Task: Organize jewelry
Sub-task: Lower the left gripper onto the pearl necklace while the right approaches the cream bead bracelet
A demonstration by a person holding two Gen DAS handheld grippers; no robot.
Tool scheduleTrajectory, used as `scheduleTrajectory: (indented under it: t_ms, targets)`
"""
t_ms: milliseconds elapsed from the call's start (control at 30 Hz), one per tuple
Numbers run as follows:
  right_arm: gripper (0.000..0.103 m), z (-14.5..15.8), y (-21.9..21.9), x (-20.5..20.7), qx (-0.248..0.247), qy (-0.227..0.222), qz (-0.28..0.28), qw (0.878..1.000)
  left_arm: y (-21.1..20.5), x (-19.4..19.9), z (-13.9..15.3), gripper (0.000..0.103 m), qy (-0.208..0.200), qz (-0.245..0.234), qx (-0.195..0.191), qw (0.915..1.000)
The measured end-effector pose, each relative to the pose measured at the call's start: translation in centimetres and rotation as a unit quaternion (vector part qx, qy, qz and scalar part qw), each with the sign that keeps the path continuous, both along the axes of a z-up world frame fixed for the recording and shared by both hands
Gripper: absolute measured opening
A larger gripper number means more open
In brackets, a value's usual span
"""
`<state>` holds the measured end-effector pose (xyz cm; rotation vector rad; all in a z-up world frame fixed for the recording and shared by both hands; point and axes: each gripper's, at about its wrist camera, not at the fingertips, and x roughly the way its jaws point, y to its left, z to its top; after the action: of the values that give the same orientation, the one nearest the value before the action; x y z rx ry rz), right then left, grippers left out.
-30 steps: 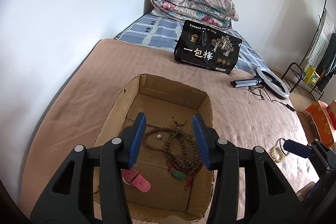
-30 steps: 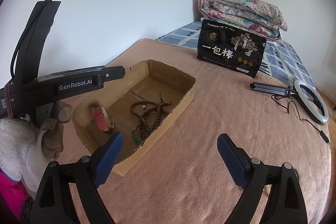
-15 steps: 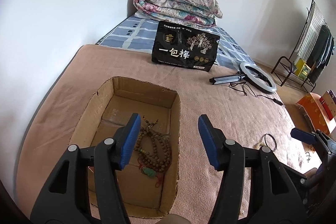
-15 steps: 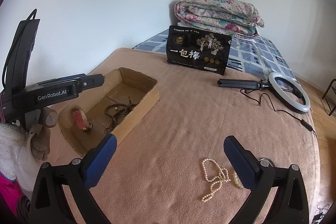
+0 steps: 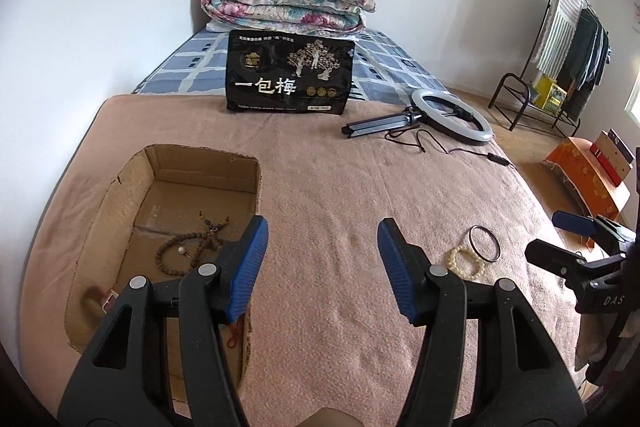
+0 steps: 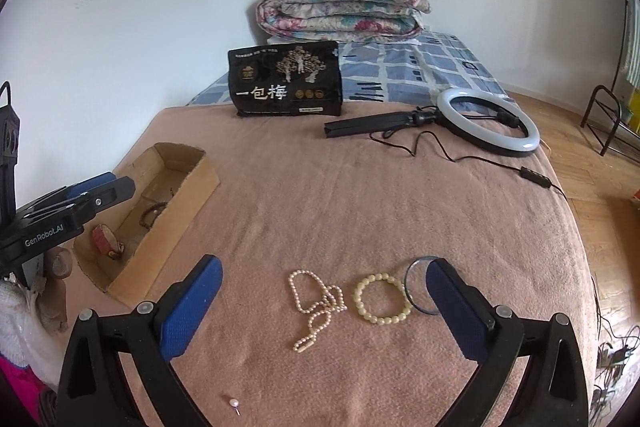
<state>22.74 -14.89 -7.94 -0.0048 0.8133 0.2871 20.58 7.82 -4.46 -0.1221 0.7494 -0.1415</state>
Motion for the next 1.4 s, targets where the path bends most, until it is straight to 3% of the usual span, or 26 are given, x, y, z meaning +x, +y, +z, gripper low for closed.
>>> scheduleTrajectory:
  t_ms: [300, 567, 1133, 1400]
  targets:
    - [0.102, -2.0, -5.2, 0.8, 0.008, 0.036, -0.05, 0.998, -4.8, 0.2, -1.5, 0.059, 0.015, -0.052, 0.012, 0.9984]
    - [0.094, -3.9, -8.0, 2.2, 0.039, 0.074, -0.065, 0.994, -9.3, 0.3, -3.1, 0.058, 0.034, -0.106, 0.016, 0.9937]
    - [0.063, -9.8, -9.2, 4.8, 0.106, 0.18, -0.08, 0.975, -14.1, 0.9, -8.0, 0.058, 0.086, -0.168, 0.042, 0.9811]
    - [0.046, -11.7, -9.0, 5.6, 0.127, 0.209, -0.09, 0.966, -15.4, 1.4, -10.0, 0.058, 0.099, -0.185, 0.06, 0.9758]
